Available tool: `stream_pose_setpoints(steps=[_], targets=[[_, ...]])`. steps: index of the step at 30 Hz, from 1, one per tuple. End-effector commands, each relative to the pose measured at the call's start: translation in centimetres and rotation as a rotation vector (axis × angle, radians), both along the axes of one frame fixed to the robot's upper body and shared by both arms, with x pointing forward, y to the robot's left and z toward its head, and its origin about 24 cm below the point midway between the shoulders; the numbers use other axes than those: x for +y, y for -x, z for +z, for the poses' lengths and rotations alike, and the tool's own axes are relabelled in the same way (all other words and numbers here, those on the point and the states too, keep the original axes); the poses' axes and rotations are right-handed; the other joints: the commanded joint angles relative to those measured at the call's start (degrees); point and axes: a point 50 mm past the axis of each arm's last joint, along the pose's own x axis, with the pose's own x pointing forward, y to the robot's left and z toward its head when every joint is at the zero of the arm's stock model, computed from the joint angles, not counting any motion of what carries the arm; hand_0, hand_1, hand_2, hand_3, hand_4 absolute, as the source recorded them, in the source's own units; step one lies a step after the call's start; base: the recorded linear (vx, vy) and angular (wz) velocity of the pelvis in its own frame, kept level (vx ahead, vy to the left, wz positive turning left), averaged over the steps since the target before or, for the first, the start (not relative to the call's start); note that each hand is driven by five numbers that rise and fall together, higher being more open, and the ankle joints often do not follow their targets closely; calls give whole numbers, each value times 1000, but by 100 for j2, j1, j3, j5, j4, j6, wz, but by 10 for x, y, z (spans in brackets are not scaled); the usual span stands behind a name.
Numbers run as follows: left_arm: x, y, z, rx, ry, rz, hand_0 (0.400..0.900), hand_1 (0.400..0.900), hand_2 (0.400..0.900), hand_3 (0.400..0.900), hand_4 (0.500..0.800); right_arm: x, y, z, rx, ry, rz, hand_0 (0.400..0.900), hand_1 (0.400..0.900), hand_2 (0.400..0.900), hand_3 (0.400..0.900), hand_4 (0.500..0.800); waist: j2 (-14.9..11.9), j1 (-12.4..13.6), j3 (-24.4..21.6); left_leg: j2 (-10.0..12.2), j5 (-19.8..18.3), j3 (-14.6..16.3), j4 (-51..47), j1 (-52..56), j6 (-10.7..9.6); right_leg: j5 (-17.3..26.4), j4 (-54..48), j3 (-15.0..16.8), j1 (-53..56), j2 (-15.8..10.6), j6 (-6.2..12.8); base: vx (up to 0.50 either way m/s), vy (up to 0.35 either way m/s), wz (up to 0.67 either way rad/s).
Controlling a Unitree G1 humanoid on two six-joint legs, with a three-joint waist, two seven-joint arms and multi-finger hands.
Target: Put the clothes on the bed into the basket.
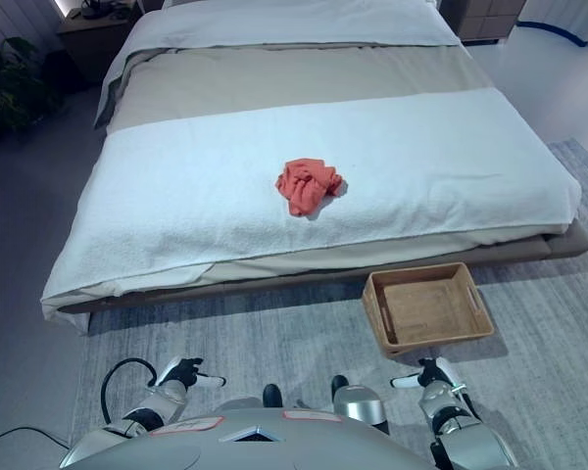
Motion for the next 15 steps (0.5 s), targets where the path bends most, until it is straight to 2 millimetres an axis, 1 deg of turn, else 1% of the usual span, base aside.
stream_pose_setpoints(steps=[1,10,11,15], targets=[[9,-27,8,-50,-63,-18,900,900,900,900,800,-17,-25,12,-32,90,75,900,900,900,900,800,6,88,45,-91,-407,-276,26,145,-57,-157,24,-462,-31,-154,267,0,0,0],[15,-28,11,-53,-99,-29,900,900,900,900,800,-18,-24,12,-31,98,71,900,900,900,900,800,-10,117,54,-105,-419,-283,26,141,-47,-166,24,-475,-27,-159,287,2,4,0],[18,-25,10,-34,-120,-37,900,900,900,900,800,-19,-25,13,-34,100,69,900,900,900,900,800,-10,128,64,-112,-434,-280,26,144,-29,-165,24,-451,-33,-160,291,0,0,0],[23,-19,10,-14,-145,-31,900,900,900,900,800,-22,-29,15,-50,113,70,900,900,900,900,800,-7,145,88,-146,-454,-257,26,148,17,-142,24,-413,-45,-170,307,21,56,-7]])
